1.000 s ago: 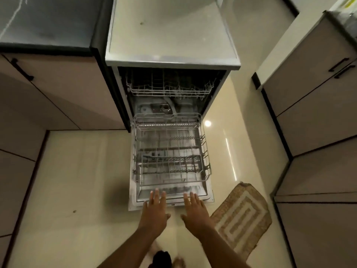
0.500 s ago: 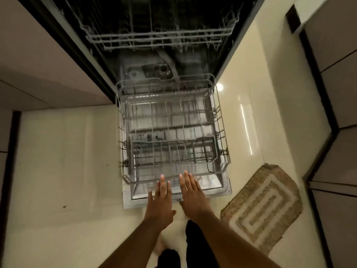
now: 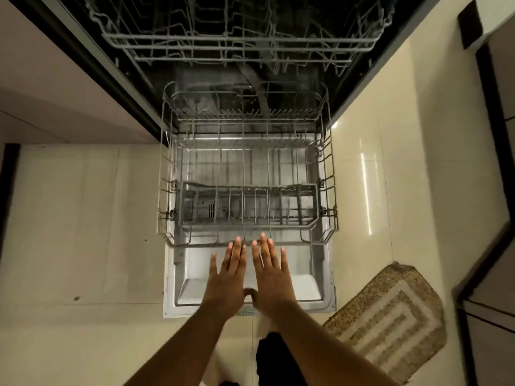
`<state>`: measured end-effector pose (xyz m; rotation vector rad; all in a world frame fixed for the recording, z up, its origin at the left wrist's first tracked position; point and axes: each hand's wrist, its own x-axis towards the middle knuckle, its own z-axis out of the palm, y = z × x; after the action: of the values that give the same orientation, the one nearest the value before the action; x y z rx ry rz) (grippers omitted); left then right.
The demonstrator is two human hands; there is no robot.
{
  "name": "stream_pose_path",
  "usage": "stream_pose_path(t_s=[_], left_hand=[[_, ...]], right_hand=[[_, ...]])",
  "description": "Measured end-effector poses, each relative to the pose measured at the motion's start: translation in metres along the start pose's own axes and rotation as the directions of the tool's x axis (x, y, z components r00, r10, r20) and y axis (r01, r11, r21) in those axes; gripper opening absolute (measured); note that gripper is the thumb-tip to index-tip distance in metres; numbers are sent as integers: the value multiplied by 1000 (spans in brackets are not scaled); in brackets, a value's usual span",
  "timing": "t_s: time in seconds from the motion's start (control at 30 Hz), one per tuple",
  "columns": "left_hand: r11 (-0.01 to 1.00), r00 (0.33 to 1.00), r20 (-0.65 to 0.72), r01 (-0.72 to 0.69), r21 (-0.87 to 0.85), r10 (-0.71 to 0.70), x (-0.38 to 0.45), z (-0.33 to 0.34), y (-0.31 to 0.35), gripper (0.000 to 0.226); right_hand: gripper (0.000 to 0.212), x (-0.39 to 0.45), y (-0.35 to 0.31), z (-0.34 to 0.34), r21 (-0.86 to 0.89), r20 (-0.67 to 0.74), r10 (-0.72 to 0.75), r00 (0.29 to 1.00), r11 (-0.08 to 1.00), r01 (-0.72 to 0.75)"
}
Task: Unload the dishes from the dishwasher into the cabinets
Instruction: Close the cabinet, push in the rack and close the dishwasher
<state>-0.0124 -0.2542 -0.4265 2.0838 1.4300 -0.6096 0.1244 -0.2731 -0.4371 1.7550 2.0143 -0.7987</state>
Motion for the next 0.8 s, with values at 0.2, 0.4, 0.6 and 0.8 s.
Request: stream_pose_path(t_s=[0.2, 0.4, 0.6, 0.8], left_hand=[[998, 998, -39, 54, 15, -54, 70, -69, -13, 109], [995, 989, -143, 45, 92, -31, 129, -113, -34, 115], [996, 994, -100, 58, 68, -51, 184, -163, -46, 103], [978, 998, -48, 36, 206, -27, 224, -209, -66, 93]], right_hand=[[118, 73, 15, -72, -5, -42, -4, 999, 1000, 4], [129, 136, 35, -114, -34, -117, -45, 992, 999, 41], [122, 196, 50, -149, 1, -173, -54, 983, 998, 55], [126, 240, 66, -187, -11, -147, -86, 985, 996, 86]])
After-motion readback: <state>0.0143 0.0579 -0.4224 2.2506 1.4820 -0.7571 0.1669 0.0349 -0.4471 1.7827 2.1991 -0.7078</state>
